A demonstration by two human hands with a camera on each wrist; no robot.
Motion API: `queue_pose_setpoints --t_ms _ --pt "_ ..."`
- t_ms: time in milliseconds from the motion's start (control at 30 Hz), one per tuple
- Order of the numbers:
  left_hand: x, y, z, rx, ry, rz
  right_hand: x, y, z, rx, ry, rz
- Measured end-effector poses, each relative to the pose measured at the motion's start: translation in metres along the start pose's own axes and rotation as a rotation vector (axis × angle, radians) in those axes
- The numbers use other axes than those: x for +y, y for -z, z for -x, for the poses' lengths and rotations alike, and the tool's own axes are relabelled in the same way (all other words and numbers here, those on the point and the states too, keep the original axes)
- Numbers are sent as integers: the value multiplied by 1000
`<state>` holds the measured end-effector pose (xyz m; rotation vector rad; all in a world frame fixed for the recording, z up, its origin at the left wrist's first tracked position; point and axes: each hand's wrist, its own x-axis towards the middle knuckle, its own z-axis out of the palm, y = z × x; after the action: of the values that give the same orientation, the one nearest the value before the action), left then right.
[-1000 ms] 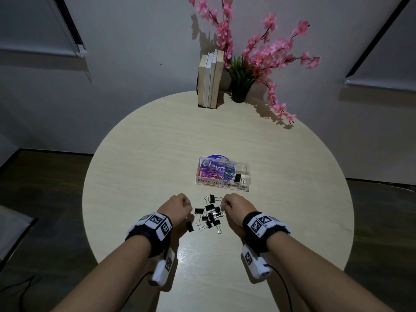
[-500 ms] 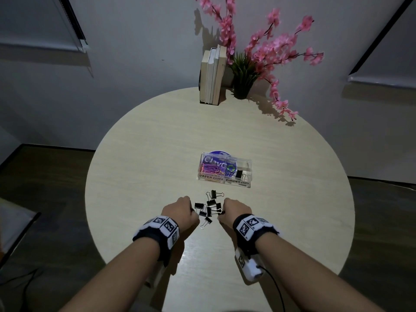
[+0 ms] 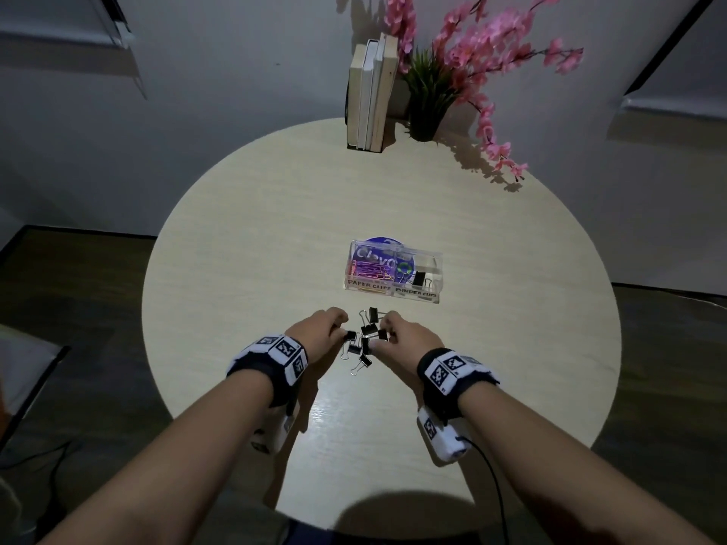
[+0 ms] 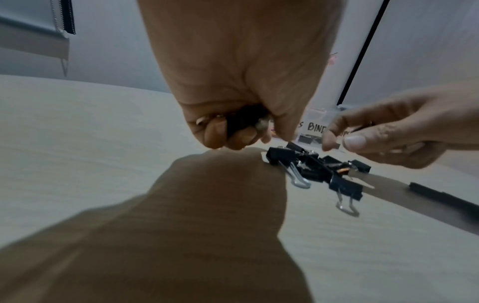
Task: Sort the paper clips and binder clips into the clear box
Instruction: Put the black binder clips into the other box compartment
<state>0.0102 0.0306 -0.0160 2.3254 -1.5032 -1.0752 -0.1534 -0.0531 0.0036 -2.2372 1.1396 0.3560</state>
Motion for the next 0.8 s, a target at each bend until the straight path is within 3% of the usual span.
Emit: queue_pose_setpoints --t_ms 167,400,667,800 --pt "5 -7 1 -28 12 -135 -17 -15 -6 -38 106 216" --pt "15 -3 -2 -137 68 -158 -9 -7 -12 -123 2 148" --pt "30 15 -4 -276 47 -253 -2 -6 -1 -161 84 204" --pt "36 37 -5 -192 27 -236 9 38 -1 21 53 47"
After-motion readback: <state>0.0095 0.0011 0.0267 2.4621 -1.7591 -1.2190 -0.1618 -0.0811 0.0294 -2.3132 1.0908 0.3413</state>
